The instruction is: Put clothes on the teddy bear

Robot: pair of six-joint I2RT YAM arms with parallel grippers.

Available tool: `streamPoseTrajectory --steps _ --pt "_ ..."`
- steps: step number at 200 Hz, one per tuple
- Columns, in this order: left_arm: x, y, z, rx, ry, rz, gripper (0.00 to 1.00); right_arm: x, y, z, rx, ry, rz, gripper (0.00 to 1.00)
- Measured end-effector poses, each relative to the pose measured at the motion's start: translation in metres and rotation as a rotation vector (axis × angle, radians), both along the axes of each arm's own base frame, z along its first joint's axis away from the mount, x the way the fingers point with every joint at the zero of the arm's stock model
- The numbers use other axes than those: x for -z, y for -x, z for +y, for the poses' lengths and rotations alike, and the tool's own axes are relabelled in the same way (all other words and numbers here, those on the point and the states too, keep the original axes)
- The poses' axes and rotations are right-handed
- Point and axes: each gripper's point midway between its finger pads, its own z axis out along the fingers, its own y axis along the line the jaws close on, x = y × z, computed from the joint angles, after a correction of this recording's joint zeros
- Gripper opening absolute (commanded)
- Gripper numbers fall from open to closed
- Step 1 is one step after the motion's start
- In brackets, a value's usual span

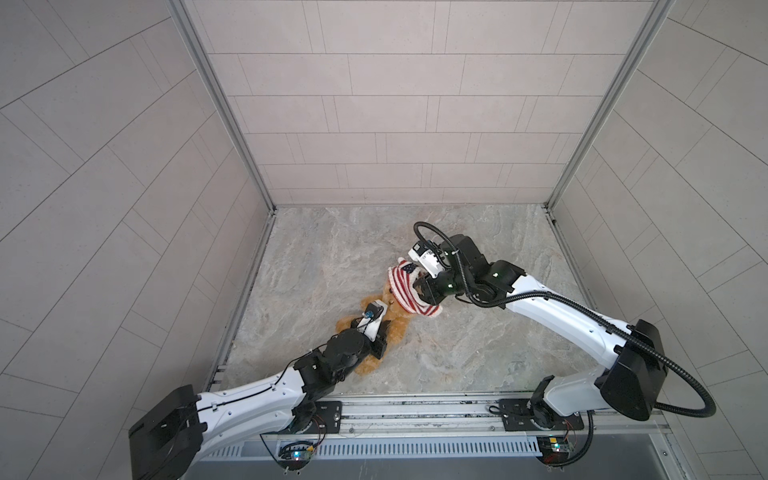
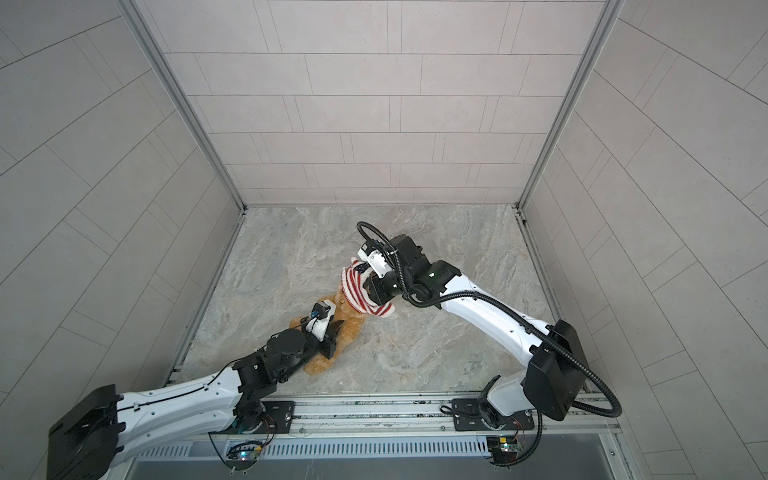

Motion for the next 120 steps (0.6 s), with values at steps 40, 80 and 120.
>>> streamPoseTrajectory --steps 40,80,120 --pt "0.004 -0.001 -0.001 -0.001 -0.017 0.010 0.00 0.002 0.002 0.000 -0.005 0.011 0.002 0.00" --pt "0.002 -0.008 -0.009 -0.010 -0.025 0.032 0.26 -0.001 0.003 -0.010 0.025 0.027 -0.042 0.00" --pt "0.001 -0.021 -0.022 -0.001 0.004 0.117 0.65 -0.015 -0.005 -0.033 0.103 0.061 -0.149 0.00"
